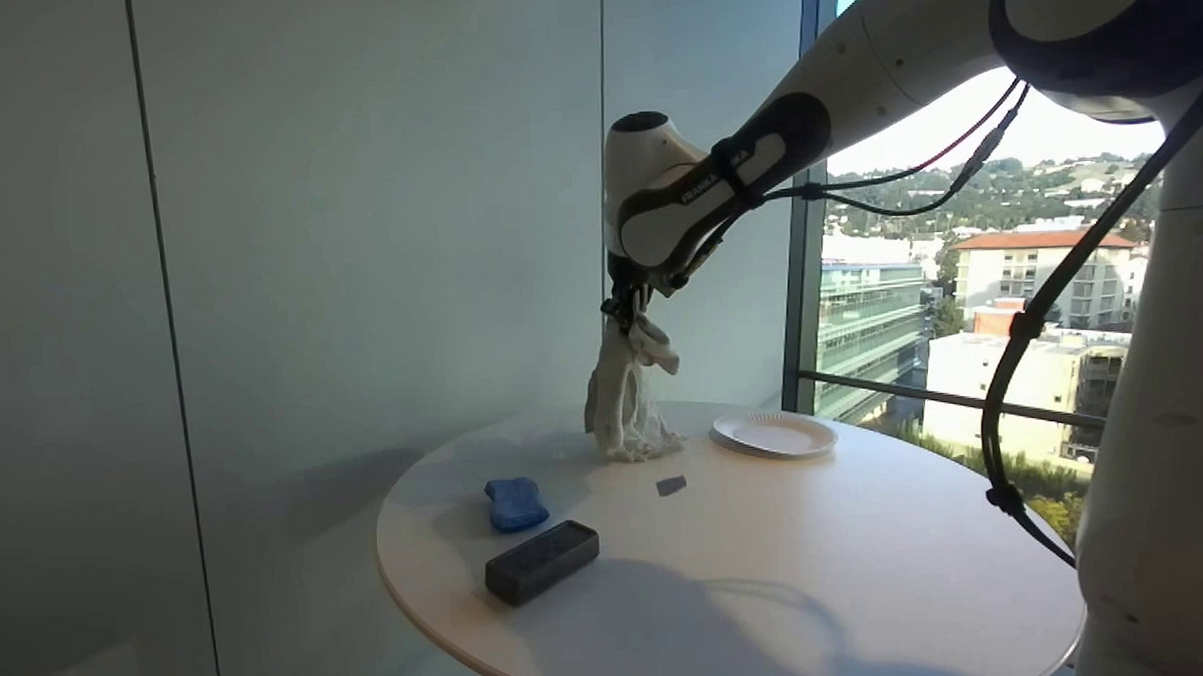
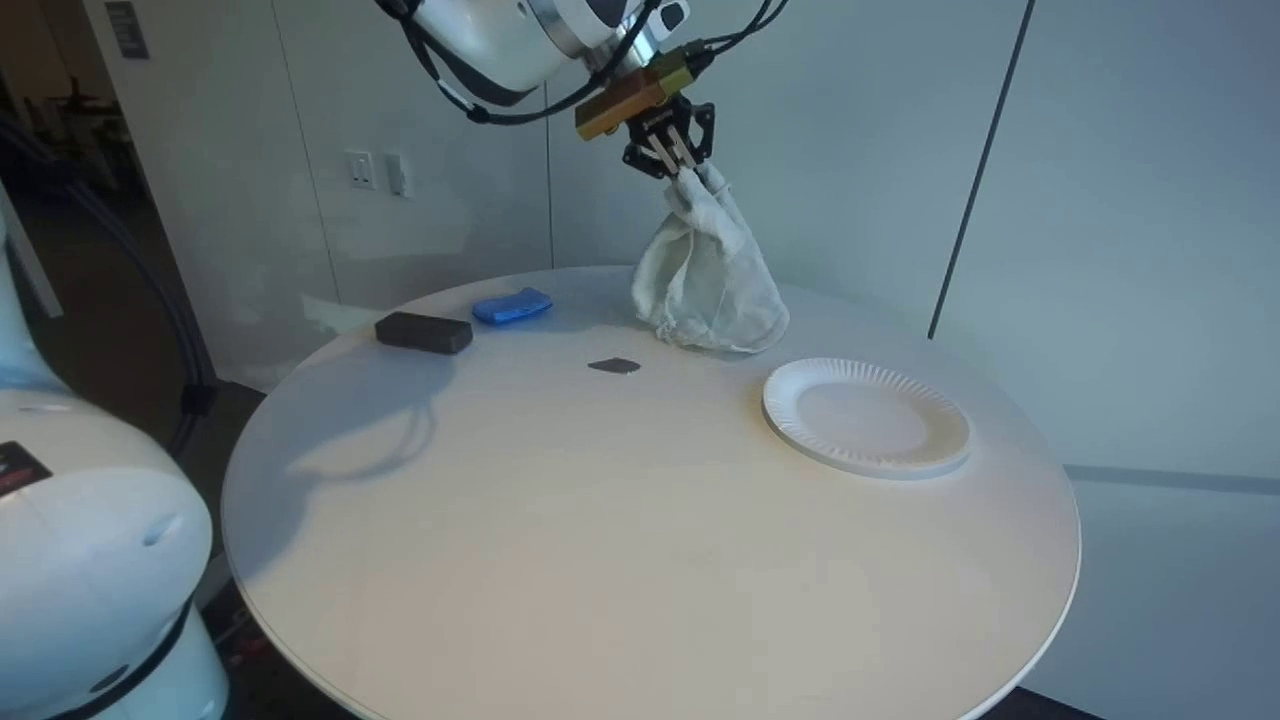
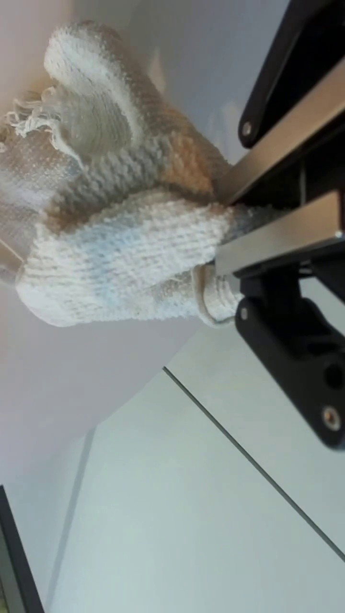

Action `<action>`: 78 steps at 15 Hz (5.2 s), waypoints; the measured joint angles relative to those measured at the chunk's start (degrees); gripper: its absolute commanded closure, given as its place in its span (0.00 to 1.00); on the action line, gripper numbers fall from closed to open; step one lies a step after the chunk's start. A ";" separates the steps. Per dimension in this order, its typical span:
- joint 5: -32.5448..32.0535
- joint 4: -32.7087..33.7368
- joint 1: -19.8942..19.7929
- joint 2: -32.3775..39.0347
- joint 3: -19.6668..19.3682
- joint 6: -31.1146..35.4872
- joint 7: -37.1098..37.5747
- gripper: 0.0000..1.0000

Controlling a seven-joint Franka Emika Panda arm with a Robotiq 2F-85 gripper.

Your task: Use the white towel to wipe the table, then put the blue sponge on the white plate

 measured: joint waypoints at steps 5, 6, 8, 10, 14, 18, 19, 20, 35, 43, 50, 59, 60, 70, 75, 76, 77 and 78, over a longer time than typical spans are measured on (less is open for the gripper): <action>-0.61 0.08 1.55 -0.73 1.66 8.96 -5.35 0.91; 0.14 0.11 1.94 0.00 1.92 10.73 -6.84 0.91; 3.49 0.60 2.70 2.39 2.43 13.54 -10.70 0.91; 9.46 1.62 3.24 5.84 2.97 14.42 -15.19 0.62; 16.40 4.71 3.15 13.10 3.36 14.05 -20.05 0.41; 16.74 7.59 2.33 15.16 3.18 11.54 -20.74 0.10; 17.04 8.01 2.16 14.67 3.18 10.23 -20.92 0.03; 17.74 8.17 2.02 13.71 3.21 8.54 -21.39 0.00; 31.60 -5.56 5.16 -8.35 3.47 -27.66 -28.35 0.00; 31.75 -5.65 8.35 -5.12 3.68 -23.96 -36.63 0.00; 31.53 -1.00 9.85 3.51 6.68 -14.92 -44.79 0.00; 36.16 2.32 8.40 14.08 7.71 -13.42 -52.19 0.00; 36.32 2.35 8.09 14.80 7.79 -13.46 -52.69 0.00; 34.98 7.93 8.90 17.79 9.49 -19.13 -40.91 0.00; 27.32 10.77 9.92 19.15 9.50 -24.67 -27.08 0.00; 25.47 11.44 10.13 19.70 9.41 -26.30 -23.73 0.00; 24.12 12.19 10.38 20.32 9.34 -28.40 -20.70 0.00; 23.40 13.01 10.61 20.99 9.33 -30.74 -18.42 0.00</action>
